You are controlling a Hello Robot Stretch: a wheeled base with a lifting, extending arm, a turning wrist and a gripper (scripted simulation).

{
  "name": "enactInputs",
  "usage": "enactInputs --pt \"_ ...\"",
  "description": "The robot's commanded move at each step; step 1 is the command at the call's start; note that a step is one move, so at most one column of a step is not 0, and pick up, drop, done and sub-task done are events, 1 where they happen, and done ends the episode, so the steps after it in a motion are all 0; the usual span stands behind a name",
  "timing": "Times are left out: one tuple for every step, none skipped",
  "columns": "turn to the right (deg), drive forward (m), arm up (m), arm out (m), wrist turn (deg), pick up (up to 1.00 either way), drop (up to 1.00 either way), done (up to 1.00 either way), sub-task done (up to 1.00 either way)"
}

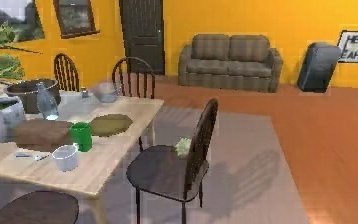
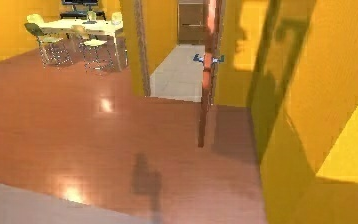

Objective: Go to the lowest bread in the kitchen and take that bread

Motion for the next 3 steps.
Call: enactInputs --pt "0.0 0.15 0.00 0.00 0.0 0.00 0.00 0.00 0.00" --pt "-45.0 0.00 0.00 0.00 0.0 0.00 0.00 0.00 0.00" --pt "-45.0 0.00 0.00 0.00 0.0 0.00 0.00 0.00 0.00"
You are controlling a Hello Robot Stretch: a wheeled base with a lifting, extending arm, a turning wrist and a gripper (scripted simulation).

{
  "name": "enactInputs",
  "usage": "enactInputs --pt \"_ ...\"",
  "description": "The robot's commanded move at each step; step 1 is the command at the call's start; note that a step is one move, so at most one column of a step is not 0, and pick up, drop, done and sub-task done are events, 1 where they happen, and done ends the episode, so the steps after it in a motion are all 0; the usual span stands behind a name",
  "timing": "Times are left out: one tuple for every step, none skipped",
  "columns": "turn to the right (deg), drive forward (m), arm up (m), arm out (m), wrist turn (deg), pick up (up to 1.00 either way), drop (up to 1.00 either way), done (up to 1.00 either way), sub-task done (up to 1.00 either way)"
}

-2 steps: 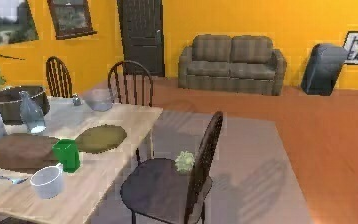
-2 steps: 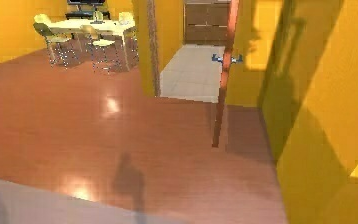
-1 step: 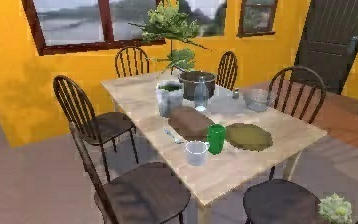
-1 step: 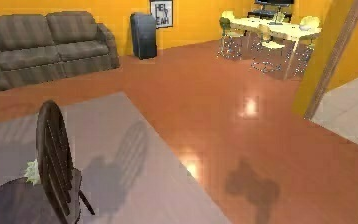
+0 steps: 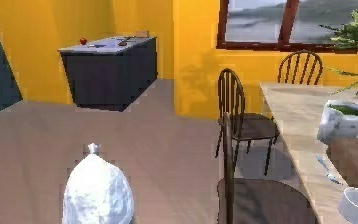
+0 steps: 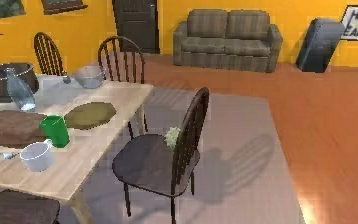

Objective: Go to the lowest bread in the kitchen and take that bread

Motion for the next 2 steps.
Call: enactInputs --pt "-39.0 0.00 0.00 0.00 0.0 0.00 0.00 0.00 0.00" --pt "45.0 0.00 0.00 0.00 0.0 0.00 0.00 0.00 0.00"
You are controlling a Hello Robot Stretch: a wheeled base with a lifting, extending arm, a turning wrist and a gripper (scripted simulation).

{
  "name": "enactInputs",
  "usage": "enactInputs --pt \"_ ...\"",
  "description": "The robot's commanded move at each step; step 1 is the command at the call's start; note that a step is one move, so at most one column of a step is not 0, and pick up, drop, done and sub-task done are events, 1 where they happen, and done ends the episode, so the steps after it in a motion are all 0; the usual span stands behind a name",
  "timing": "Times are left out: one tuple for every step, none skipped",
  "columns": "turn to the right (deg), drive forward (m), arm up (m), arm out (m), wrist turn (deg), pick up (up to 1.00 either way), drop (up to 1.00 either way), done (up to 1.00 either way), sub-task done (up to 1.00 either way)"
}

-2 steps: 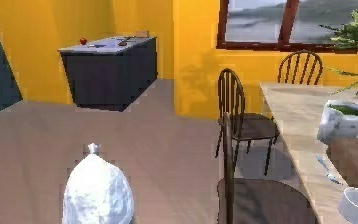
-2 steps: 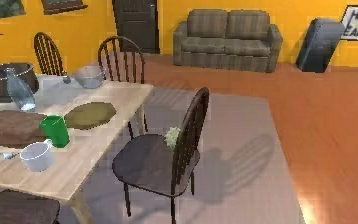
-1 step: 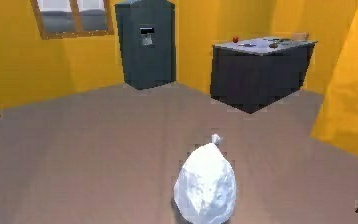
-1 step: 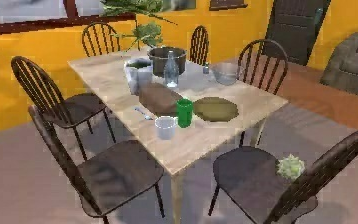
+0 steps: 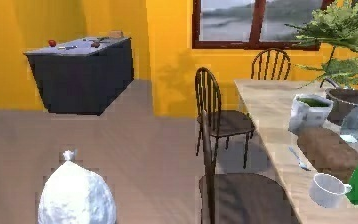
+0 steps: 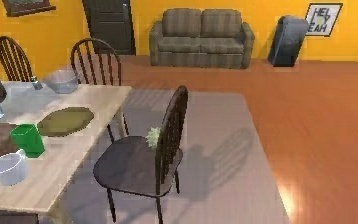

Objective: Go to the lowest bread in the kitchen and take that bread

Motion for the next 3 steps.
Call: enactInputs --pt "15.0 0.00 0.00 0.00 0.0 0.00 0.00 0.00 0.00" --pt "0.0 0.35 0.00 0.00 0.0 0.00 0.00 0.00 0.00" --pt "-45.0 0.00 0.00 0.00 0.0 0.00 0.00 0.00 0.00"
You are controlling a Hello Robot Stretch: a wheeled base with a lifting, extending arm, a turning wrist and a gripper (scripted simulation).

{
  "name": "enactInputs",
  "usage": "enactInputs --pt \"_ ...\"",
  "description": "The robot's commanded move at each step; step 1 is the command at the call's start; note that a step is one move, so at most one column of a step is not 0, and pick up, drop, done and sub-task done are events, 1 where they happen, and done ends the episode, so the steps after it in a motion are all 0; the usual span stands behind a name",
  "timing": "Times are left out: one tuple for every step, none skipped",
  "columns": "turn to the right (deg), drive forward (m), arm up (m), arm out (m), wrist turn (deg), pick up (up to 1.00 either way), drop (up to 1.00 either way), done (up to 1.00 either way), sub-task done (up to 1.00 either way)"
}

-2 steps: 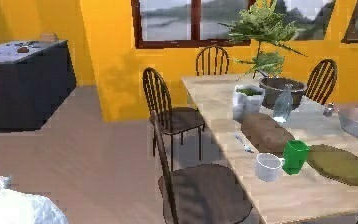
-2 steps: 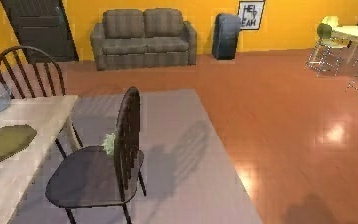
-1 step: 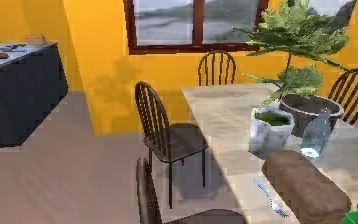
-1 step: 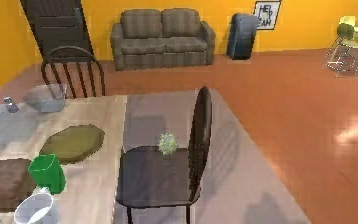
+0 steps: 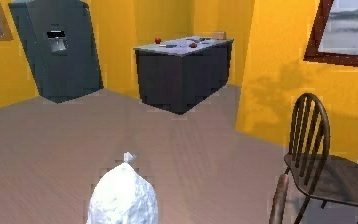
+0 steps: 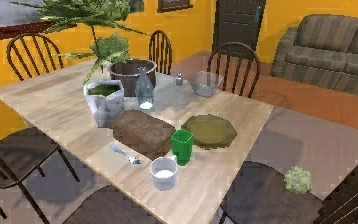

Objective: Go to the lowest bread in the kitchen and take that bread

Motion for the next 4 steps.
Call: enactInputs --pt "0.0 0.00 0.50 0.00 0.0 0.00 0.00 0.00 0.00" --pt "0.0 0.00 0.38 0.00 0.0 0.00 0.00 0.00 0.00" --pt "0.0 0.00 0.00 0.30 0.0 0.00 0.00 0.00 0.00" --pt "0.0 0.00 0.00 0.00 45.0 0.00 0.00 0.00 0.00"
